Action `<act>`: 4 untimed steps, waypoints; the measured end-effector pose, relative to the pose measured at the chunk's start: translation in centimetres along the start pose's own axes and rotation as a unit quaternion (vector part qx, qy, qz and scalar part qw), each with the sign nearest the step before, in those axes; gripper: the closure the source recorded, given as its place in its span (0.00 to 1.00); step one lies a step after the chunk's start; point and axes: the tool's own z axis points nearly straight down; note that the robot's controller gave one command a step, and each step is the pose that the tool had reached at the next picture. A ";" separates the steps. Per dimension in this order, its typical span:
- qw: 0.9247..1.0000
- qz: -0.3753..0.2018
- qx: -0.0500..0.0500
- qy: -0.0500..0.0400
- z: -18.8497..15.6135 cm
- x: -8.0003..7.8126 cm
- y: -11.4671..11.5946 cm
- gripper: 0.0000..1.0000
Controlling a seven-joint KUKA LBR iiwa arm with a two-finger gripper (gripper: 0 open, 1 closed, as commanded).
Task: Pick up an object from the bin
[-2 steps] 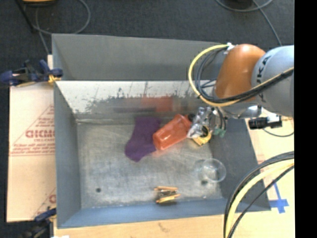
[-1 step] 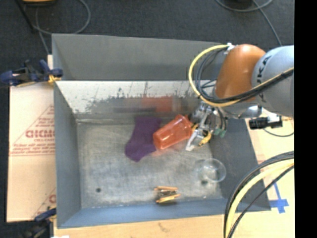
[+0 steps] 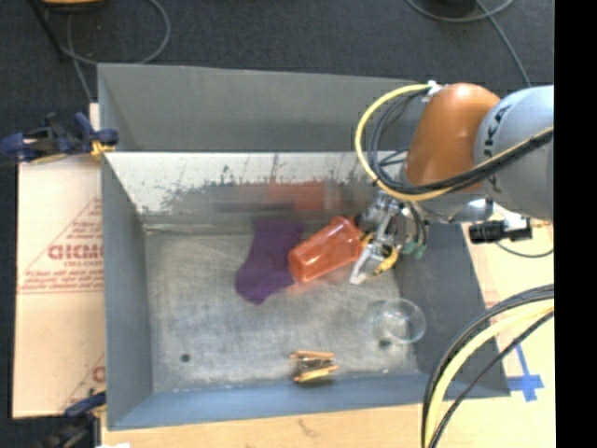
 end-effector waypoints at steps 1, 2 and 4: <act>1.000 -0.029 0.001 0.001 -0.8 0.3 1.6 0.00; 0.985 -0.174 -0.001 0.000 -2.1 2.6 5.3 0.00; 0.959 -0.283 0.000 -0.014 4.5 2.1 8.6 1.00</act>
Offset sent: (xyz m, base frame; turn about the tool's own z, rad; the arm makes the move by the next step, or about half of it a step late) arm -0.0264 0.0909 0.0274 -0.5394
